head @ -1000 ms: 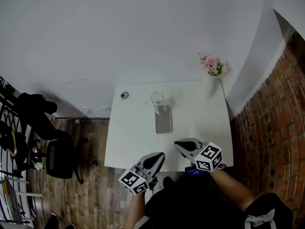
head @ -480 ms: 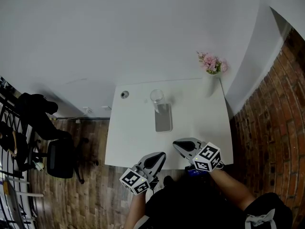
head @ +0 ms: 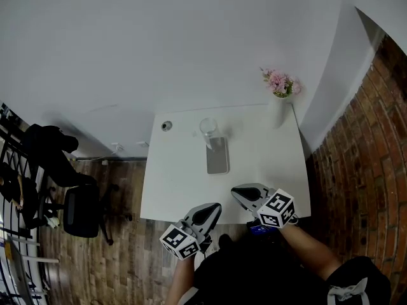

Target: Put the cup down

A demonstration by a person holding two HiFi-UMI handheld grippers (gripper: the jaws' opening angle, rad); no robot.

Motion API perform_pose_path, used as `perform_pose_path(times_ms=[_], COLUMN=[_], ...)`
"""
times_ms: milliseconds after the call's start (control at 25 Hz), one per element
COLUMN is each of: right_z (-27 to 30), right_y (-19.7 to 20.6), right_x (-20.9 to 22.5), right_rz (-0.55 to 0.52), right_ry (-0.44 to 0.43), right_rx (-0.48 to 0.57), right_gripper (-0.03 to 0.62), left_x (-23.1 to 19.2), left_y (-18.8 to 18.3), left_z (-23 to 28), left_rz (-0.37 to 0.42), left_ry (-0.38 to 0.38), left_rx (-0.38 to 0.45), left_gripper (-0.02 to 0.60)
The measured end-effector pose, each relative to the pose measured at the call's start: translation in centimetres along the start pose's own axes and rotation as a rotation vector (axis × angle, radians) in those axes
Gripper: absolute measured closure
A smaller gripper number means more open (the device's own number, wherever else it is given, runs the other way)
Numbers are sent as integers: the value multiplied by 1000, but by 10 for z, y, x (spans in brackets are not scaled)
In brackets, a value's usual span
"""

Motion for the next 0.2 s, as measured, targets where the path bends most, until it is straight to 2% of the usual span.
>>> perform_pose_path(times_ms=[200], right_z=[-4], right_y=[1], right_x=[-1], right_rz=[-7], right_ry=[7], right_rx=[-5], right_gripper=[583], left_x=[5], left_y=[2], left_z=[1], left_rz=[-2], left_ry=[-2], left_rx=[-3], left_gripper=[574])
Point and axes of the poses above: the fingertips, and each gripper's own axes: z forward along the fingers, x to its right, y out of its underside, the point moved 4 cm from there along -z, backward along the fingers, and after that the axes turned 2 degrees about -z, right-handed, at the moved point
